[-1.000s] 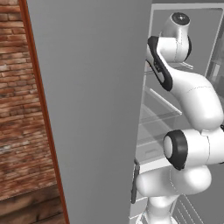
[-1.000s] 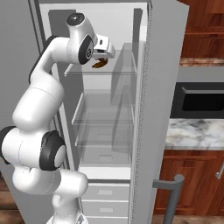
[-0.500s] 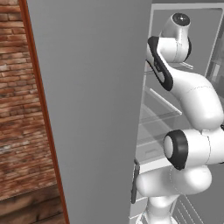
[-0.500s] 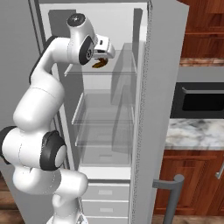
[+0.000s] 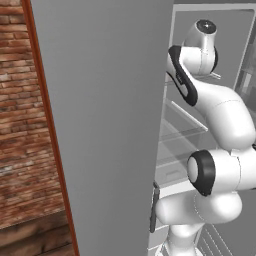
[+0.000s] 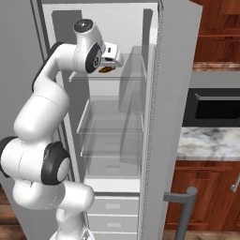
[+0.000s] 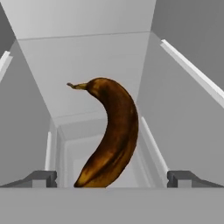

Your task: Pick up both bananas from the fridge and place them inside the tupperware on the counter.

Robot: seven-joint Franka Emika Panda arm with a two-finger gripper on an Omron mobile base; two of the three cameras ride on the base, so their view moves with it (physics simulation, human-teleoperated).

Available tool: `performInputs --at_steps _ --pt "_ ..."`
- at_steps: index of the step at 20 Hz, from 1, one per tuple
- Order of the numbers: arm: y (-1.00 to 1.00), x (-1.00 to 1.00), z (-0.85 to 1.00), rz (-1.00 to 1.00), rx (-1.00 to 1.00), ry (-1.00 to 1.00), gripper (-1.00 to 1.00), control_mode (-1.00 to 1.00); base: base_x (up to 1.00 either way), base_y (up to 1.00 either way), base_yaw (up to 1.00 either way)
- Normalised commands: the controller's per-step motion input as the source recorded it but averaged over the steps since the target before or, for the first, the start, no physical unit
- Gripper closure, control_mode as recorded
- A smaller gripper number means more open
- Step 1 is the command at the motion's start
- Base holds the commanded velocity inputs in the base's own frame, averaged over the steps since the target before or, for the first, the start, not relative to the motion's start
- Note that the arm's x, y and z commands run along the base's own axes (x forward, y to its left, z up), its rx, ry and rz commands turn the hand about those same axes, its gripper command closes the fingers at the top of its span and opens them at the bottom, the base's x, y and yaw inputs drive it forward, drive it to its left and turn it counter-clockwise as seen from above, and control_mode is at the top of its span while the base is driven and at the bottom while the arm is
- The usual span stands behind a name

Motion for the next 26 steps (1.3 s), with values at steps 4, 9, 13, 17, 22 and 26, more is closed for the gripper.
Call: performInputs --at_steps 4,9,13,17,22,26 --pt "0.0 0.0 -0.16 0.0 0.0 0.0 -1.0 -1.0 0.0 0.0 0.0" --pt "0.0 0.06 -0.15 0.0 0.0 0.0 -1.0 -1.0 0.0 0.0 0.0" --pt "0.0 0.26 -0.08 0.0 0.0 0.0 -1.0 -1.0 0.0 0.0 0.0" --pt "0.0 0.33 -0.02 0.0 0.02 0.0 -1.0 -1.0 0.0 0.0 0.0" --pt "0.0 0.26 -0.02 0.0 0.03 0.0 -1.0 -1.0 0.0 0.0 0.0" --pt "-0.01 0.19 -0.1 0.0 0.05 0.01 -1.0 -1.0 0.0 0.0 0.0"
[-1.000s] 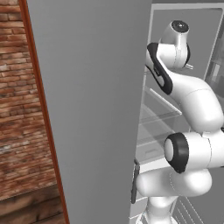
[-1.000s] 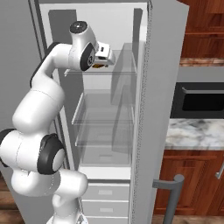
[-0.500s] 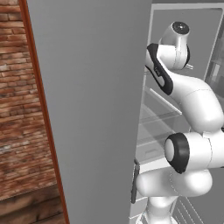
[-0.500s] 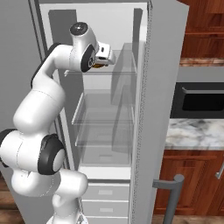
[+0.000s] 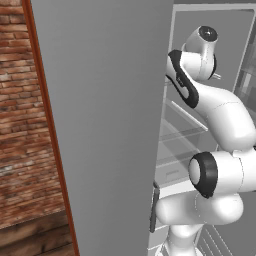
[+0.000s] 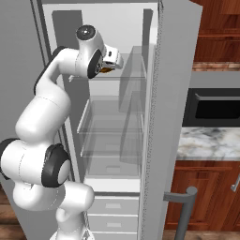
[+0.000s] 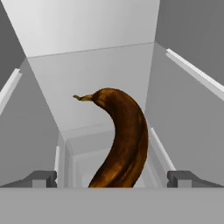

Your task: Pick up both bananas from the fridge and place them inside the tupperware on the counter.

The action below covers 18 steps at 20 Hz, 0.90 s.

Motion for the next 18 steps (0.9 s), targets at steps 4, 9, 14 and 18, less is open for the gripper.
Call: performInputs --at_steps 4,9,14,18 --pt "-0.08 0.14 -0.17 0.0 0.05 0.05 -1.0 -1.0 0.0 0.0 0.0" --pt "-0.12 0.15 -0.18 0.0 0.01 0.14 -1.0 -1.0 0.0 0.0 0.0" --pt "-0.11 0.15 -0.19 0.0 0.0 0.16 -1.0 -1.0 0.0 0.0 0.0" --pt "-0.01 0.23 -0.1 0.0 0.0 0.07 -1.0 -1.0 0.0 0.0 0.0"
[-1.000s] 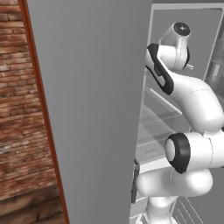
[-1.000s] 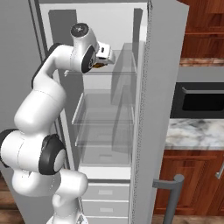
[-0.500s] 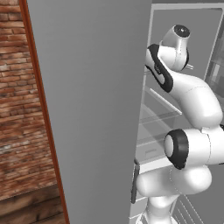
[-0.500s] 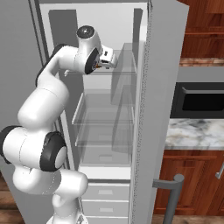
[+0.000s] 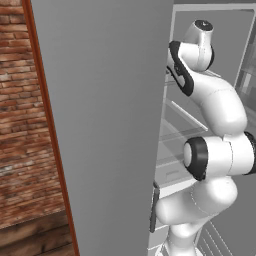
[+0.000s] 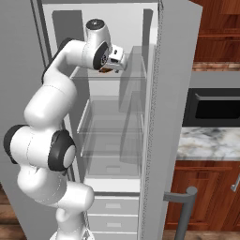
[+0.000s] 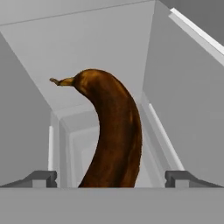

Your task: Pick up both bananas from the fridge and place them inside the tupperware on the counter.

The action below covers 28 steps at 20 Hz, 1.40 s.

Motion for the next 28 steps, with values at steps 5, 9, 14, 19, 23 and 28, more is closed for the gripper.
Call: performInputs --at_steps 5,9,14,19,23,28 --pt "0.0 0.24 -0.1 0.0 0.0 0.0 -1.0 -1.0 0.0 0.0 0.0" --pt "0.0 0.23 -0.16 0.0 0.0 0.0 -1.0 -1.0 0.0 0.0 0.0" --pt "0.0 0.09 -0.23 0.0 0.0 0.0 1.0 -1.0 0.0 0.0 0.0" --pt "0.0 0.02 -0.25 0.0 0.0 0.09 1.0 -1.0 0.0 0.0 0.0" --pt "0.0 -0.06 -0.14 -0.03 0.0 0.0 1.0 -1.0 0.0 0.0 0.0" --pt "0.0 -0.45 -0.17 -0.15 0.0 -0.01 1.0 -1.0 0.0 0.0 0.0"
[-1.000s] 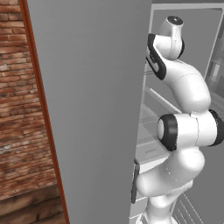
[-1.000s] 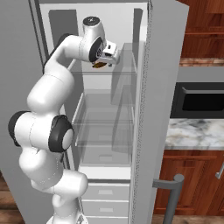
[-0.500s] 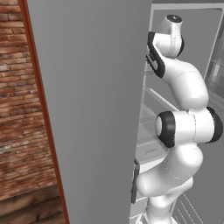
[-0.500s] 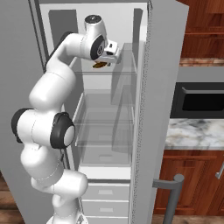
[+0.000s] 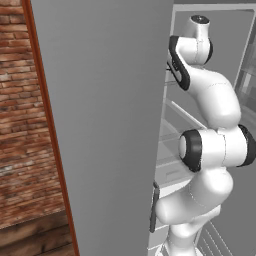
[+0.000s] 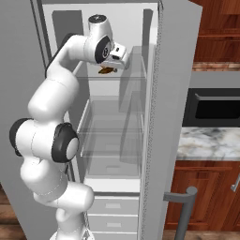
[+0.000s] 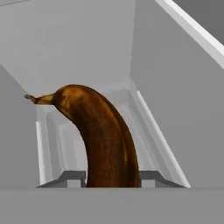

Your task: Pick up both bananas from the fridge and place them inside the tupperware on the counter.

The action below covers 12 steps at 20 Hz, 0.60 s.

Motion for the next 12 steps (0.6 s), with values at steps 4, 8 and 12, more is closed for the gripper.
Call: performInputs --at_steps 4,8,12 --pt "0.0 -0.68 -0.29 -0.17 -0.06 -0.23 1.0 -1.0 0.0 0.0 0.0" --pt "0.0 -0.74 -0.26 -0.14 -0.06 -0.45 1.0 -1.0 0.0 0.0 0.0" --pt "0.0 -0.92 -0.04 -0.1 -0.01 -0.31 1.0 -1.0 0.0 0.0 0.0"
